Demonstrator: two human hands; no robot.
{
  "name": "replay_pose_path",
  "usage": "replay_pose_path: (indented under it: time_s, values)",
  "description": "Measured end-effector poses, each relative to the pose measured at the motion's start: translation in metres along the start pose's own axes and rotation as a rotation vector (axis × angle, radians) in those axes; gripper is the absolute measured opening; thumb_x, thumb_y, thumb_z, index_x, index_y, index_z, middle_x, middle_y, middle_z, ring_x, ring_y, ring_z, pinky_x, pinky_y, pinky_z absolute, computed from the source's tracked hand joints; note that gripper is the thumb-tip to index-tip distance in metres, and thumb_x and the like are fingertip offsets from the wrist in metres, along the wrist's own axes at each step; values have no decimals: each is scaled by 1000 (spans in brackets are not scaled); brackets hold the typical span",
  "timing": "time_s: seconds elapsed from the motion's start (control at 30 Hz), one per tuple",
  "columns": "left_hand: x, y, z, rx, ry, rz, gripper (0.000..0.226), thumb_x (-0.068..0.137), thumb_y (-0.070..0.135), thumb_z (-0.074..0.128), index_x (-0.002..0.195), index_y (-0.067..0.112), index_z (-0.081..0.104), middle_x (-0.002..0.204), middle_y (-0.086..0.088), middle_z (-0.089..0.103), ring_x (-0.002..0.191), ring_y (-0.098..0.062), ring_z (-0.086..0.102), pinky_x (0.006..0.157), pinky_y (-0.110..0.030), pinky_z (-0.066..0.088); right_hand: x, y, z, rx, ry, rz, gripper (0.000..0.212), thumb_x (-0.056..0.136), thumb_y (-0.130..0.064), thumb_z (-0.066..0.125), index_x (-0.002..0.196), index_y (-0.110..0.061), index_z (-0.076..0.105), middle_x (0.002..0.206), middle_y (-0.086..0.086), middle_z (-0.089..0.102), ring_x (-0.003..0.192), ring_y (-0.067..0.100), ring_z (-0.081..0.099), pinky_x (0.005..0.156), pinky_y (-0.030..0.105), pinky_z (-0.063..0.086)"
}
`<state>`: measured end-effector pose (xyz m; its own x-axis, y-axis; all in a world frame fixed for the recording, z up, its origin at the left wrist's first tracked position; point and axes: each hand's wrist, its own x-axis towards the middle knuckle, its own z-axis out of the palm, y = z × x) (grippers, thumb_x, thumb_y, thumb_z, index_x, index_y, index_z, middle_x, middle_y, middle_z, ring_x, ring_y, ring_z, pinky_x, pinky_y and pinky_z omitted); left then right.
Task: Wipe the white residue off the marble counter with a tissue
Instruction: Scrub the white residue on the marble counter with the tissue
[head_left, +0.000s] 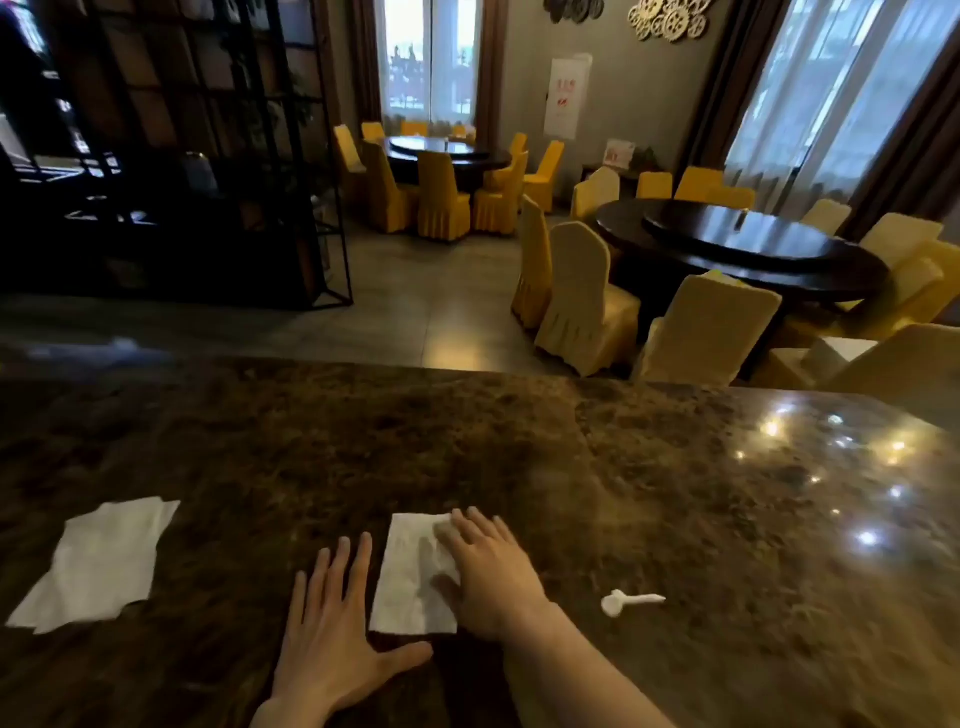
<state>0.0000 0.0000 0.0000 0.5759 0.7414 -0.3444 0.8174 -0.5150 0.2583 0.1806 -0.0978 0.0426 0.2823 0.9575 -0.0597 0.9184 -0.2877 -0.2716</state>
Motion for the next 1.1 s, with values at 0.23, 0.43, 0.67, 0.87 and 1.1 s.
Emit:
replay_pose_path:
  time_s: [0.23, 0.43, 0.67, 0.87, 1.1]
  values:
    - [1, -25, 12, 39, 15, 64, 154, 47, 113, 30, 147, 21, -40, 166, 0, -39, 151, -16, -37, 131, -50, -17, 10, -43, 43, -25, -19, -147, 59, 101, -32, 52, 153, -22, 26, 164, 6, 16, 152, 30, 6, 123, 48, 15]
    - [3, -13, 14, 73, 53, 111, 151, 47, 119, 19, 149, 23, -41, 162, 1, -43, 152, -19, -37, 130, -50, -17, -22, -2, 37, 21, 208, -110, 29, 98, -18, 58, 127, -22, 61, 137, -2, 58, 132, 19, 48, 101, 35, 51]
    - [14, 60, 24, 19, 66, 281, 147, 49, 119, 17, 150, 26, -39, 164, 4, -40, 152, -16, -37, 130, -47, -19, -80, 80, -13, 601, 739, 477, 16, 98, -14, 59, 98, -20, 73, 85, -6, 74, 81, 18, 70, 70, 38, 54]
    - [15, 116, 48, 86, 88, 332, 141, 58, 116, 17, 151, 24, -36, 168, 2, -35, 154, -17, -35, 131, -48, -16, -129, 152, -34, 359, 790, 629, 28, 103, -27, 50, 121, -17, 69, 118, 3, 73, 111, 22, 66, 80, 28, 47]
    - [15, 114, 54, 156, 136, 353, 143, 54, 115, -1, 159, 20, -25, 171, 0, -28, 156, -18, -31, 132, -50, -12, -126, 116, 30, 105, 146, 152, 48, 106, -38, 30, 152, -26, 31, 165, 1, 21, 153, 26, 6, 124, 37, 3]
